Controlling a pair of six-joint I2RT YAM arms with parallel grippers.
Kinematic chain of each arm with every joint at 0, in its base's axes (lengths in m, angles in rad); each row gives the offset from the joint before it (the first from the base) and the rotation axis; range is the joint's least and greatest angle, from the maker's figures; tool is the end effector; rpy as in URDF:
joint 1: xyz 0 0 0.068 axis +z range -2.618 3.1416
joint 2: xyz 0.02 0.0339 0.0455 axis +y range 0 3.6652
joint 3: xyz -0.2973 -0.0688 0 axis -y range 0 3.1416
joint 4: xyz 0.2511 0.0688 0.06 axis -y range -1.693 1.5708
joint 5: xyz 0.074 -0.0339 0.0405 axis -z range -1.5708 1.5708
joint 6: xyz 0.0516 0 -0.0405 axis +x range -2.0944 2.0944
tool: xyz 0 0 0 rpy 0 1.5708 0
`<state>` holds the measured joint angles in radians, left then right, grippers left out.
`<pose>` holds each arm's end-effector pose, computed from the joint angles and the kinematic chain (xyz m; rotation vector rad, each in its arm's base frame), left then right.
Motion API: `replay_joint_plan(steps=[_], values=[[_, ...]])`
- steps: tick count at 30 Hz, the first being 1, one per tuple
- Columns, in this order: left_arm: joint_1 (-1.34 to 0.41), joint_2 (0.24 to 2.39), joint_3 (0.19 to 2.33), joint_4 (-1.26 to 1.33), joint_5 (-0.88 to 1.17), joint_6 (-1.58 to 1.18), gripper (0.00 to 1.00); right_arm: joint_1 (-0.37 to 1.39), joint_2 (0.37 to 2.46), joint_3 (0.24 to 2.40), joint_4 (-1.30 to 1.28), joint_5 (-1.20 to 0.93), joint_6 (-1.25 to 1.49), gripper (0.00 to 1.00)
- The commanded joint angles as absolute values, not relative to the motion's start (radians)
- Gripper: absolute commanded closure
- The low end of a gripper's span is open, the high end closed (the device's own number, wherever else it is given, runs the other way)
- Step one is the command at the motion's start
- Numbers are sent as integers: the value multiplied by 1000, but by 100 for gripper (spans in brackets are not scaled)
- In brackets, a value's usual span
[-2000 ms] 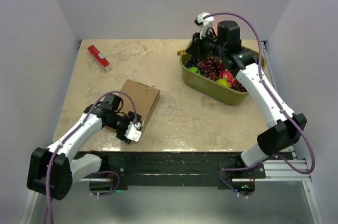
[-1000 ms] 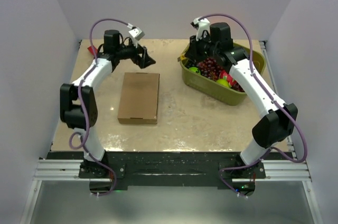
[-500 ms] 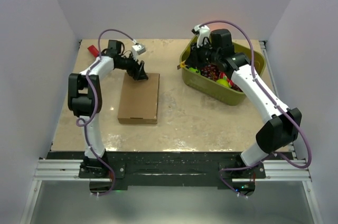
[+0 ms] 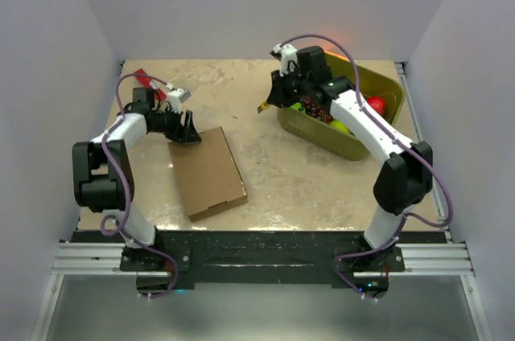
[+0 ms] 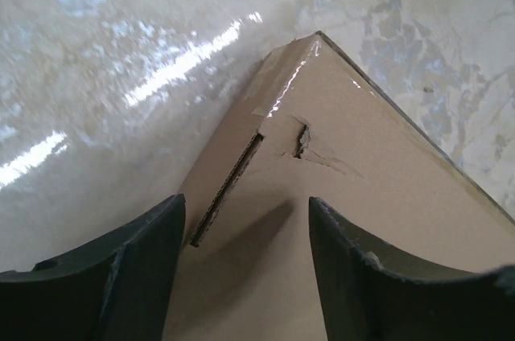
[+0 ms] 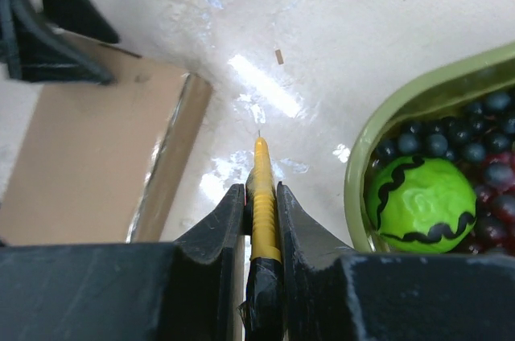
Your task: Unpack the express box
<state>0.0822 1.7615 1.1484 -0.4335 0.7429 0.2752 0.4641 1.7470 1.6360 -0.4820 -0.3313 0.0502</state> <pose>0.3739 -0.0042 0.2130 0.4787 2.3539 -0.8019 0.3771 0.2075 0.3694 -0.6411 2.1048 0.6509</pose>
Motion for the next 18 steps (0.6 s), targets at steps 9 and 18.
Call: replay_joint_plan(steps=[9, 18], values=[[92, 1278, 1013, -475, 868, 666, 14, 657, 1789, 1806, -480, 29, -63, 100], [-69, 1206, 904, -1094, 879, 1508, 3, 658, 1772, 1759, -486, 2, -34, 100]])
